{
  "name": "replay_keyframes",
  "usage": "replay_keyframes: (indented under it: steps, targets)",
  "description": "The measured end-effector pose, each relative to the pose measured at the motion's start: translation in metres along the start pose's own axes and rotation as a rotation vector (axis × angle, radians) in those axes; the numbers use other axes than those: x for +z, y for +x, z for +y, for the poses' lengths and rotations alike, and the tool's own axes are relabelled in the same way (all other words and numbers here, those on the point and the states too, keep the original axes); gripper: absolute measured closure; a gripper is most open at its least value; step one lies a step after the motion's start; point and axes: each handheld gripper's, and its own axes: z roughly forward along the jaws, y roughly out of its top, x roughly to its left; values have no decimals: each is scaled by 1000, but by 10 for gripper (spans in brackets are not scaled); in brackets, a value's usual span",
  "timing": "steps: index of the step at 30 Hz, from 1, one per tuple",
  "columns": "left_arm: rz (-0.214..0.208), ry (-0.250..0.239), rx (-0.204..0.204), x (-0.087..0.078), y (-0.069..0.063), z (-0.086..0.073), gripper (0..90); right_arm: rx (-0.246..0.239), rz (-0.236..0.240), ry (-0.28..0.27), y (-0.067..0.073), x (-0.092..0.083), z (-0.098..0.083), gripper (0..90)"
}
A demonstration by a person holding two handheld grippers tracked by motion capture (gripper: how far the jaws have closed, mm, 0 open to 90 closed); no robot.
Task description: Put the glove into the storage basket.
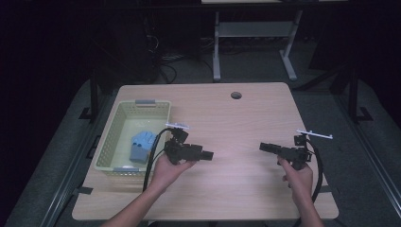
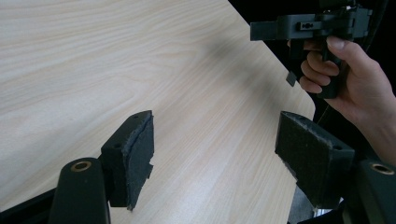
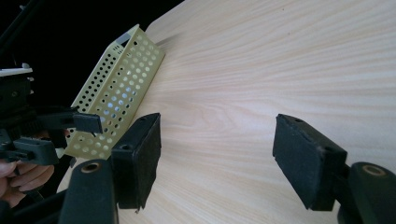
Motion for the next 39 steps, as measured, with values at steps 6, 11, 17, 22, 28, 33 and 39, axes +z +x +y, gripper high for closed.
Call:
replay_keyframes:
  steps: [6, 11, 17, 22, 28, 33, 39]
  targets:
    - [-5, -10, 34, 9, -6, -10, 277, 6, -11, 9, -10, -6, -8, 313]
    - [-13, -10, 48, 18, -12, -17, 276, 18, -16, 12, -18, -14, -16, 304]
    - [-61, 4, 58, 27, -16, -27, 269, 31, 3, -5, -24, -24, -23, 299]
    - [-72, 5, 69, 32, -17, -33, 263, 35, 5, -8, -28, -31, -29, 297]
    - [-91, 7, 58, 36, -19, -44, 257, 35, 19, -4, -29, -36, -36, 282]
    - [-100, 10, 64, 37, -19, -55, 254, 29, 32, 9, -29, -36, -44, 269]
    - [-118, -5, 66, 35, -20, -65, 250, 26, 63, 21, -25, -36, -51, 256]
